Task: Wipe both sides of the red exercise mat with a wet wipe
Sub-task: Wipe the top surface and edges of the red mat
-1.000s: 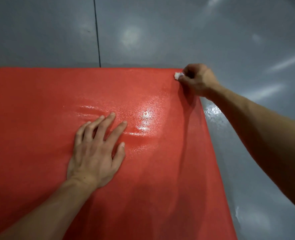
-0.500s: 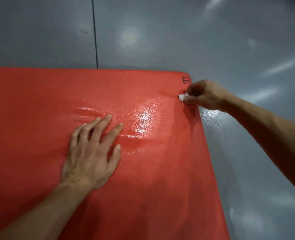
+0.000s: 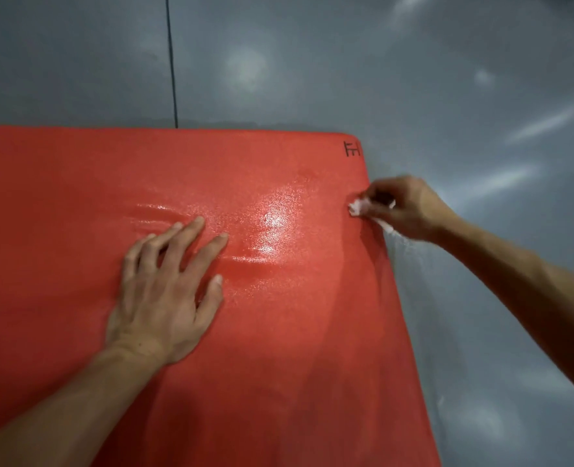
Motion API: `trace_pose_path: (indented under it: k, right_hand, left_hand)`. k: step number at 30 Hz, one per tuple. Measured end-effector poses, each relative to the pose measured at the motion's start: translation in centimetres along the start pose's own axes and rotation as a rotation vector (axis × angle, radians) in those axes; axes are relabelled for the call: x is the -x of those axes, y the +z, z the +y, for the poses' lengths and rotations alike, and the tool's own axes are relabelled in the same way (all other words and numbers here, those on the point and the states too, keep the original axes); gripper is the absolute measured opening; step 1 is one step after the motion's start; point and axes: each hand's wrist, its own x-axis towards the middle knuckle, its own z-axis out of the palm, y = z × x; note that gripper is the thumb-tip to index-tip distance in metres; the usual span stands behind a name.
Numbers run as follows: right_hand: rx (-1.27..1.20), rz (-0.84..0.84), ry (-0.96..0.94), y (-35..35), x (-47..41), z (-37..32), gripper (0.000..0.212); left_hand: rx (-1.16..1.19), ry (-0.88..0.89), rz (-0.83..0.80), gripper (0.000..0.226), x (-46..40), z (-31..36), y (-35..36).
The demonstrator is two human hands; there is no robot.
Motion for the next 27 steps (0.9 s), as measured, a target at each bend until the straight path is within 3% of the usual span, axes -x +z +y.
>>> trace_pose_path:
  k: [3,7,12,14,17,19,23,27]
  right_hand:
    - [-0.195,0.190,0.119,-1.5,-3.3,-0.8,0.013]
    - [-0.344,0.115,0.157,-0.8,-3.7,-1.9,0.008]
    - [-0.074,0.157,-0.045,1.9,-1.4,-1.0,0.014]
    - [-0.078,0.182,-0.065,2.2,-1.0,-1.0,0.014]
    - [-0.144,0.270,-0.067,1.2,-3.9,-2.4,0.032]
    - [-0.167,0.310,-0.038,0.0,-6.8,-3.4,0.030]
    - [-0.092,0.108,-0.002,0.3,-6.5,-2.9,0.008]
    - [0.027,0.048,-0.058,1.0,-1.7,-0.7,0.018]
  left_hand:
    - [-0.010,0.005,-0.001,0.056,0.0,0.0,0.0]
    - [-0.003,0.004,0.007,0.056,0.0,0.2,0.0]
    - [-0.007,0.008,0.001,0.056,0.0,0.0,0.0]
    - [-0.017,0.006,-0.002,0.055,0.1,0.1,0.1]
    - [-0.015,0.008,-0.001,0.055,0.0,0.0,0.1]
    - [-0.021,0.009,-0.009,0.055,0.0,0.1,0.0]
    - [-0.026,0.001,-0.023,0.056,0.1,0.1,0.0]
    - [-0.027,-0.002,-0.023,0.056,0.1,0.0,-0.1]
